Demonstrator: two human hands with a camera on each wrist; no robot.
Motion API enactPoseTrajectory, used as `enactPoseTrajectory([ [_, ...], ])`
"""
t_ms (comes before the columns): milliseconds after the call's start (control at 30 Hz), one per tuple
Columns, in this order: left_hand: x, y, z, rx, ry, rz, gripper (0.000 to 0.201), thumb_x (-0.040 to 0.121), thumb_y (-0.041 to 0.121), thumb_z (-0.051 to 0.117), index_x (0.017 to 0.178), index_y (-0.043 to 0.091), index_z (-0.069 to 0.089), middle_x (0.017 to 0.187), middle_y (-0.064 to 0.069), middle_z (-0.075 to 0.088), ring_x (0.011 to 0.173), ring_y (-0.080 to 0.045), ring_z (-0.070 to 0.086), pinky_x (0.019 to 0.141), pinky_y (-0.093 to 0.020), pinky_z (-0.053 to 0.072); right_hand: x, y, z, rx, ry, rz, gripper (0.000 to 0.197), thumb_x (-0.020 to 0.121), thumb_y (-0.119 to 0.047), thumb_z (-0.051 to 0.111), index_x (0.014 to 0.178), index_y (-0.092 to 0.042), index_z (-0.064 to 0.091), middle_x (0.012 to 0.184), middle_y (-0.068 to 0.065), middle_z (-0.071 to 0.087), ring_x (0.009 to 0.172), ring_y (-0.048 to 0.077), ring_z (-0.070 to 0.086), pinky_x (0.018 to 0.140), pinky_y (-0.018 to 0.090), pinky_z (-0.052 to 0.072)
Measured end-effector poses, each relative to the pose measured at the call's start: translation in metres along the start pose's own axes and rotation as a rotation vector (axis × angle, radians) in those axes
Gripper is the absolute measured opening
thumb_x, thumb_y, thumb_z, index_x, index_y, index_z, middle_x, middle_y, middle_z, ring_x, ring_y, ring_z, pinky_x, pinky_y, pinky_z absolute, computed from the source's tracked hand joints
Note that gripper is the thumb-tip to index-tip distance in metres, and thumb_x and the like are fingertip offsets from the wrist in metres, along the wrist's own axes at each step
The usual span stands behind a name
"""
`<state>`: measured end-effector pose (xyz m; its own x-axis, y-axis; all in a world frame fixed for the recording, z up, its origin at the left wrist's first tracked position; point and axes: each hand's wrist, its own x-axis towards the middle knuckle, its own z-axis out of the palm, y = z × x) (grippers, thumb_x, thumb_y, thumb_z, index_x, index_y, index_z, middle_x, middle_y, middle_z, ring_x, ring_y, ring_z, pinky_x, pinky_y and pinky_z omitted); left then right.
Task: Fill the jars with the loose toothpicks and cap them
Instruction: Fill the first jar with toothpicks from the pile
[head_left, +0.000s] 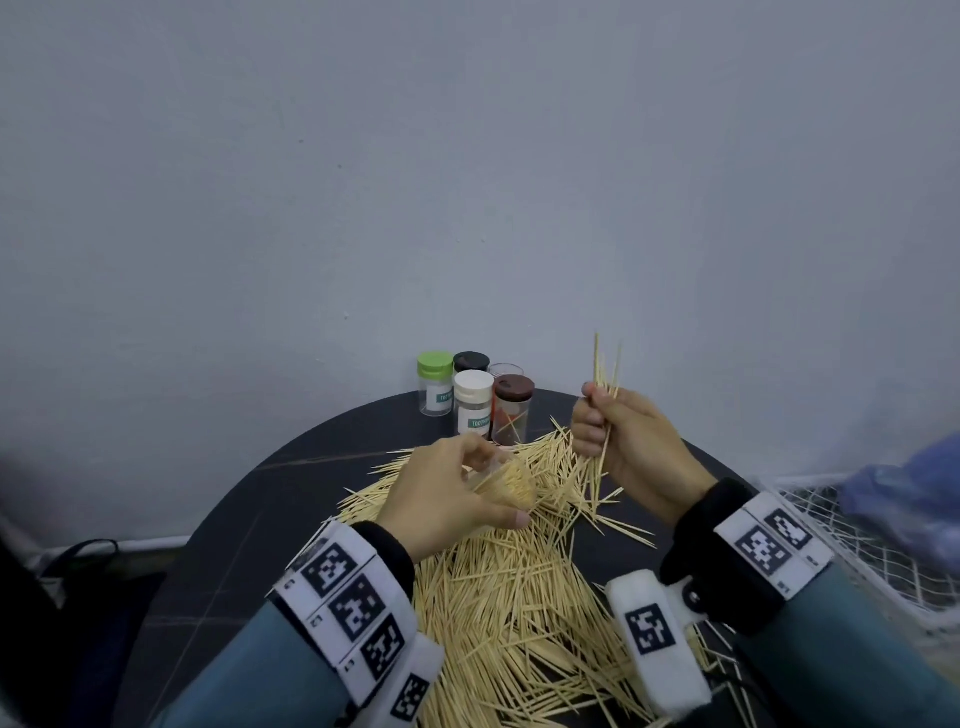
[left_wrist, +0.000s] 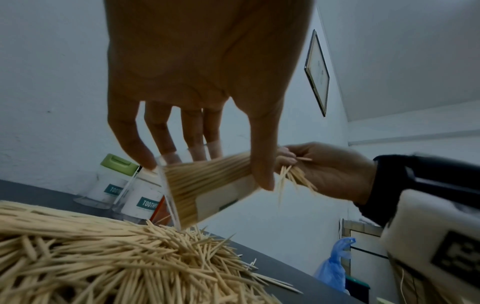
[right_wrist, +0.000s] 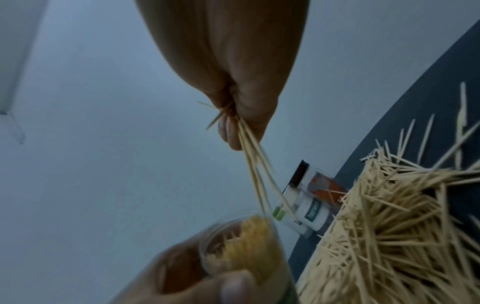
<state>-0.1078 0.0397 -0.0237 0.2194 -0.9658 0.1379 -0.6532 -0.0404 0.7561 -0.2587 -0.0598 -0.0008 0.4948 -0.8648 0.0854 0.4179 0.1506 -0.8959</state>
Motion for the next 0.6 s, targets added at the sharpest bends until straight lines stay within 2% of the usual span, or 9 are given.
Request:
enactPoseTrajectory([
  [100,0.0,-0.001,0.001,0.027,-0.032,0.004,0.06,0.058,0.032,0.089,0.111,0.028,0.062,0.103,0.016,0.06,0.096,-0.003,0.054,0.069,-0.015,0.039,-0.004,-0.007,0.006,0.069,-0.004,-0.035,0.029,0.102,-0.008,0.026,0.078,-0.01,0.041,0.05,-0.004,0.035,0.039,0.004,0.033,0.037,0.013,0.03],
  [200,0.0,0.0,0.003,0.044,-0.072,0.033,0.06,0.056,0.032,0.089,0.11,0.028,0.063,0.105,0.014,0.061,0.098,-0.006,0.055,0.08,-0.023,0.044,-0.006,-0.006,0.011,0.125,-0.006,-0.044,0.028,0.101,-0.008,0.026,0.078,-0.01,0.04,0.051,-0.004,0.035,0.039,0.004,0.034,0.038,0.013,0.03],
  [267,-0.002,0.002,0.005,0.056,-0.103,0.058,0.059,0.057,0.033,0.089,0.11,0.028,0.062,0.105,0.014,0.061,0.099,-0.006,0.055,0.083,-0.025,0.045,-0.006,0.001,0.014,0.153,0.015,-0.05,0.028,0.102,-0.008,0.026,0.078,-0.01,0.04,0.05,-0.005,0.036,0.04,0.004,0.034,0.038,0.013,0.03],
  [367,-0.003,0.004,0.007,0.048,-0.13,0.1,0.061,0.06,0.037,0.087,0.113,0.028,0.06,0.105,0.014,0.059,0.099,-0.006,0.055,0.081,-0.021,0.044,-0.007,0.012,0.018,0.17,0.07,-0.078,0.029,0.102,-0.008,0.025,0.077,-0.01,0.04,0.05,-0.005,0.037,0.04,0.004,0.034,0.04,0.014,0.029],
  [500,-0.003,0.005,0.009,-0.043,-0.142,0.121,0.059,0.065,0.038,0.083,0.118,0.026,0.058,0.097,0.02,0.055,0.093,0.0,0.054,0.07,-0.006,0.039,-0.011,0.022,0.022,0.115,0.084,-0.139,0.029,0.102,-0.012,0.025,0.078,-0.012,0.04,0.052,-0.006,0.037,0.045,0.004,0.034,0.043,0.014,0.03],
  [600,-0.002,0.003,0.01,-0.139,-0.149,0.095,0.058,0.065,0.04,0.082,0.116,0.021,0.061,0.099,0.014,0.057,0.091,-0.002,0.055,0.074,-0.01,0.042,-0.016,0.027,0.024,0.008,0.034,-0.168,0.026,0.102,-0.014,0.026,0.082,-0.012,0.041,0.058,-0.004,0.036,0.048,0.004,0.036,0.046,0.014,0.035],
])
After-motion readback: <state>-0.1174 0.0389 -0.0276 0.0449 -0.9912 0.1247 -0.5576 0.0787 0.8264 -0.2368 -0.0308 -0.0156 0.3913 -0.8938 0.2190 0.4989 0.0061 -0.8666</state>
